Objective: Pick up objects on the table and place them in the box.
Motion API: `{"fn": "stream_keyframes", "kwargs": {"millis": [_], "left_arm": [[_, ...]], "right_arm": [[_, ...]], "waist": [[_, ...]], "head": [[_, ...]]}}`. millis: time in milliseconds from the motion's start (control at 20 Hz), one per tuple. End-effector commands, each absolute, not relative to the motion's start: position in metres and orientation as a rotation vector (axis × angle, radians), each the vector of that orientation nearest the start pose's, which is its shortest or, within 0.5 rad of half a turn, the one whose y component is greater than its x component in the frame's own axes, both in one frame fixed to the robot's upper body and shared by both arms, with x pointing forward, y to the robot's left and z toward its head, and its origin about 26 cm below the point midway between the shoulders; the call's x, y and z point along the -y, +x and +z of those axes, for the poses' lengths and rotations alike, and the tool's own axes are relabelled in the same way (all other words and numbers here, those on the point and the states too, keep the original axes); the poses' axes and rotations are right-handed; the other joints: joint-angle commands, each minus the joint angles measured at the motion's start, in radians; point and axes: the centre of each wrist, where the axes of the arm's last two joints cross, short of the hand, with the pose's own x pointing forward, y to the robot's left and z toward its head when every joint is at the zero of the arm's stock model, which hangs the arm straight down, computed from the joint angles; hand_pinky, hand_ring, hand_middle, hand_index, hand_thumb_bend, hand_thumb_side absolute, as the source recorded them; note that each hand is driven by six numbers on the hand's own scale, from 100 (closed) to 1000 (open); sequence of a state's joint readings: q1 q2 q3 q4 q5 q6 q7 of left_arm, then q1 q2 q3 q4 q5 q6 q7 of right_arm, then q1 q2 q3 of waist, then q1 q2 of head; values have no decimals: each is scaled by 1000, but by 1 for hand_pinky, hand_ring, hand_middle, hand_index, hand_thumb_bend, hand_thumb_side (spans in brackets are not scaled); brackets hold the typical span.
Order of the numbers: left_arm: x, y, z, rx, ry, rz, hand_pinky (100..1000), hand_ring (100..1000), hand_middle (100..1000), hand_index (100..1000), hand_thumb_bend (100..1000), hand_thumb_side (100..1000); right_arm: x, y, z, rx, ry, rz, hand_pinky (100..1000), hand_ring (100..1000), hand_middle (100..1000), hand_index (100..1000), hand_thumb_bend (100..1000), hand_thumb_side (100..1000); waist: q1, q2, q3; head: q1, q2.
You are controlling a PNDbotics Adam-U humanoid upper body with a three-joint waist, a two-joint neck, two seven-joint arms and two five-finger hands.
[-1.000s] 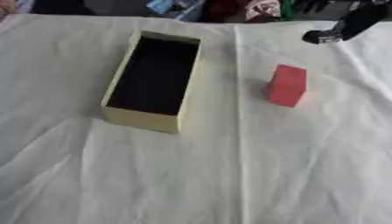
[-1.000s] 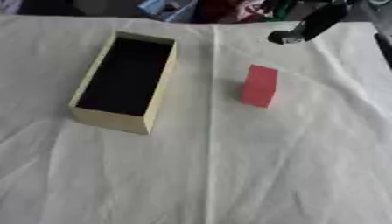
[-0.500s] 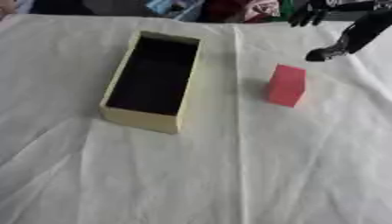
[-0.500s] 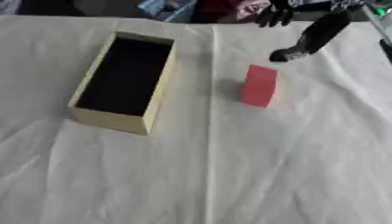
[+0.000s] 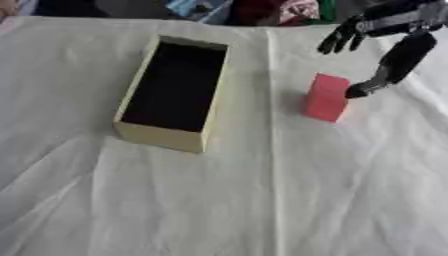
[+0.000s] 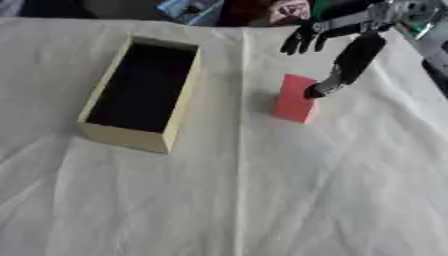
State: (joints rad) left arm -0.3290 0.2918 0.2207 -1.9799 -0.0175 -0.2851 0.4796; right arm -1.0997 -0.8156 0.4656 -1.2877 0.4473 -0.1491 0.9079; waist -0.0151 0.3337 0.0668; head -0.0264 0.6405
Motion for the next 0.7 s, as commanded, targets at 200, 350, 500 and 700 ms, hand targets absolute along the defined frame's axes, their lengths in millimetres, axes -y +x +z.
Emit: {"fn": "stream_keyframes", "kwargs": {"millis": [200,350,500,700], "left_arm": [[-308,298,227,-3446,-658,-489,568,541,518,660,205,100],[-308,298,227,-3447,-658,-489,568,541,518,660,206,100],[-308,298,227,-3448,-654,-488,568,541,519,660,206,100],[-307,298,227,-3449,-650,-487,568,541,519,660,207,100]], "right_arm": [[274,424,353,1100,-891,1949,812,894,846,952,496,505],[276,426,351,1105,-927,1924,810,893,845,951,472,516],[276,429,346,1100,-933,1911,806,890,840,948,485,528],[272,435,338,1081,-891,1907,801,886,836,944,444,551]], "waist": [[-5,-31,0],[-5,-30,-1],[-6,-29,-1],[-4,-28,1]], "head": [[-3,0],[-3,2],[-5,2],[-8,1]]}}
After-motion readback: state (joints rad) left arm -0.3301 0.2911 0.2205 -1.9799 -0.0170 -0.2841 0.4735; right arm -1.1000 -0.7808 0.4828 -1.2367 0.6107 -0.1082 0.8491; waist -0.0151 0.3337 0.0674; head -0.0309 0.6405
